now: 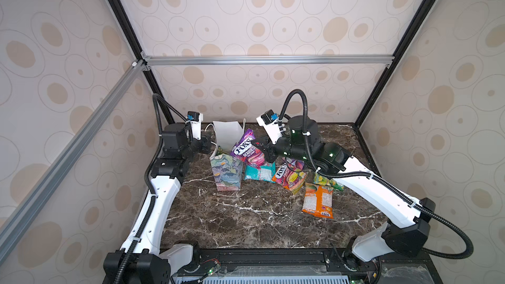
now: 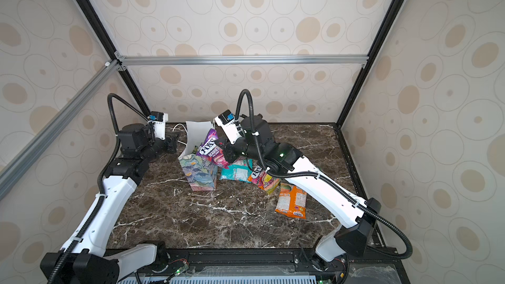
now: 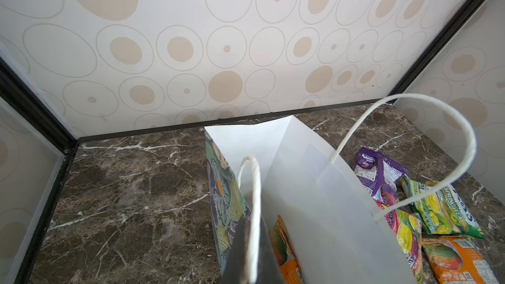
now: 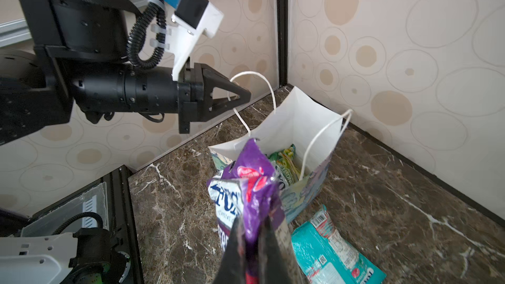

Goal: Place the snacks into the paper bag
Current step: Pick up the snack at the center of the table, then place the snack in the paper bag.

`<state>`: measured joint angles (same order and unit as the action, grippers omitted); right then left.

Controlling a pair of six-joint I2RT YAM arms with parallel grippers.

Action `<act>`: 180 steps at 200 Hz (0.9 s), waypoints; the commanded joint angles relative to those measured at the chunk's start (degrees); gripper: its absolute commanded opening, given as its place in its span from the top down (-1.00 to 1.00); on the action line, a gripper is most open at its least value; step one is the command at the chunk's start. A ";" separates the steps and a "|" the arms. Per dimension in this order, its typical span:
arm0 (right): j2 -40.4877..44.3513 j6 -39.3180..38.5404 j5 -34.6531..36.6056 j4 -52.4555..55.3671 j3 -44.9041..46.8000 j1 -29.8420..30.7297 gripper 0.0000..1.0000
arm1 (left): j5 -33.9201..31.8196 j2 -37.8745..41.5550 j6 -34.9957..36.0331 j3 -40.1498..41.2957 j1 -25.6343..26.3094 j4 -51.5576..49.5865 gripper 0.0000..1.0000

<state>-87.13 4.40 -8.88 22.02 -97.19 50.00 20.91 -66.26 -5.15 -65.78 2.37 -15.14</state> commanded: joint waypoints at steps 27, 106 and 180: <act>-4.11 -0.01 -1.41 -7.91 -8.03 0.75 1.00 | -2.26 1.96 0.84 -1.37 0.35 -0.77 0.99; -18.88 3.28 -1.00 -14.15 -25.41 0.92 1.00 | -0.95 3.75 0.59 -1.37 0.22 -0.60 0.90; -26.49 1.30 5.96 -11.27 -30.78 0.89 1.00 | -2.23 3.59 1.19 -1.46 0.09 -1.03 1.00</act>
<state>-113.01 6.74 -6.26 11.79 -125.51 50.63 19.05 -63.46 -5.15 -65.78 2.42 -16.10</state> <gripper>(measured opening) 0.070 0.048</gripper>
